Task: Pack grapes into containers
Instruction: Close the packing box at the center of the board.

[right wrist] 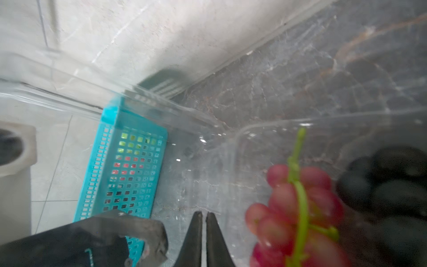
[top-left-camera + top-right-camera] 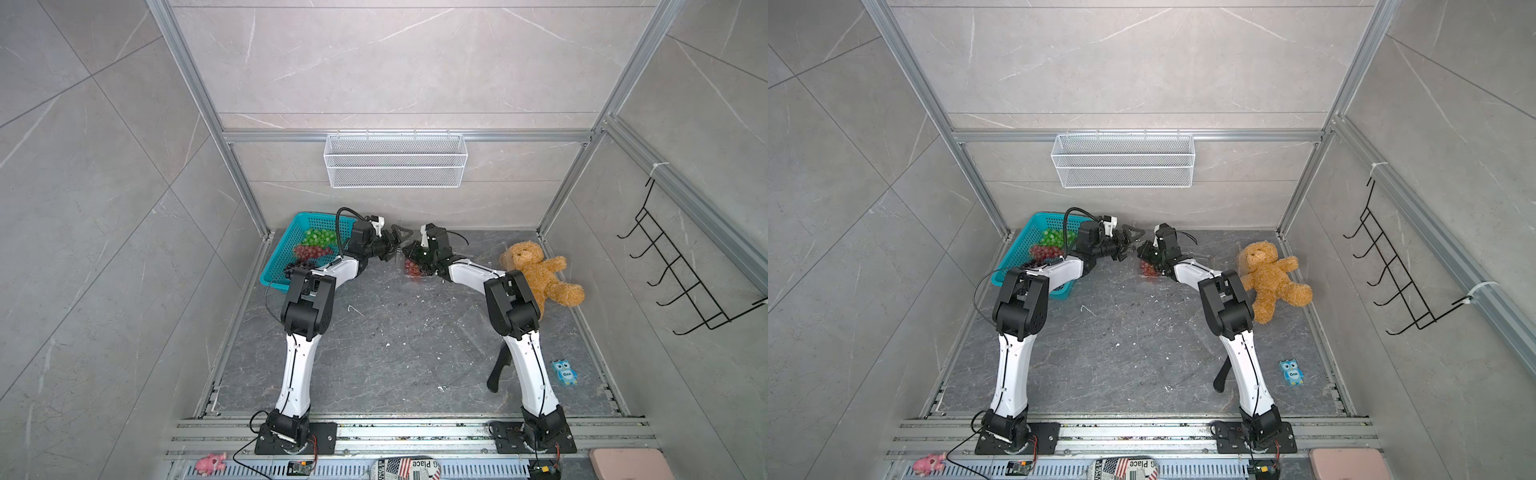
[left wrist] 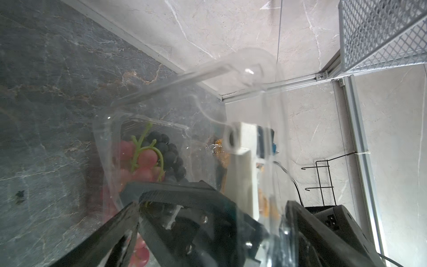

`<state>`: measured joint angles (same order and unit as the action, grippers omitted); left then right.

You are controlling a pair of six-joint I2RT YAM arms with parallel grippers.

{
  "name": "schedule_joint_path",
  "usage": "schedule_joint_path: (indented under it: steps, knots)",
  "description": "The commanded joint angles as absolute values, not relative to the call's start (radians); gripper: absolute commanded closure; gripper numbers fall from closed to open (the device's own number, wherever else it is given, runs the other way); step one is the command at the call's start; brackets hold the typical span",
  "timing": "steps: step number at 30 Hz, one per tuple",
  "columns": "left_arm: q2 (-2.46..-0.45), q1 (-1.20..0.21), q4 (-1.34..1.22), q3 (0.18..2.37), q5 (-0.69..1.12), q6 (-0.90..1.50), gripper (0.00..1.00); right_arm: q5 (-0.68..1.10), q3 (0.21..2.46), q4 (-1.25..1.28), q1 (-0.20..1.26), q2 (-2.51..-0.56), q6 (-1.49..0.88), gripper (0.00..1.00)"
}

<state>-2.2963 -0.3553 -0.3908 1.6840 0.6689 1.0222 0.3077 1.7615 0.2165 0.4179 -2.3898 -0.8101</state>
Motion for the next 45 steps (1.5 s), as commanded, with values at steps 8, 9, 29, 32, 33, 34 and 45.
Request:
schedule_joint_path:
  steps: [8, 9, 29, 32, 33, 34, 45]
  knots:
    - [-2.241, -0.345, -0.350, 1.653, 0.633, 0.982, 0.00, 0.346, 1.684, 0.280, 0.442, -2.323, -0.846, 0.89]
    - [-2.240, -0.344, -0.349, 1.651, 0.631, 0.981, 0.00, 0.349, 1.681, 0.287, 0.443, -2.320, -0.845, 0.89]
    - [-2.258, -0.351, -0.399, 1.676, 0.646, 1.050, 0.00, 0.383, 1.670, 0.362, 0.457, -2.324, -0.870, 0.90]
    - [-2.263, -0.356, -0.405, 1.683, 0.649, 1.065, 0.00, 0.391, 1.663, 0.388, 0.459, -2.322, -0.871, 0.89]
    - [-2.263, -0.356, -0.407, 1.684, 0.647, 1.070, 0.00, 0.393, 1.663, 0.394, 0.459, -2.322, -0.873, 0.90]
    - [-2.261, -0.356, -0.407, 1.684, 0.646, 1.073, 0.00, 0.394, 1.668, 0.390, 0.460, -2.322, -0.872, 0.89]
    - [-2.211, -0.354, -0.097, 1.769, 0.590, 0.916, 0.00, 0.390, 1.686, 0.363, 0.457, -2.343, -0.865, 0.89]
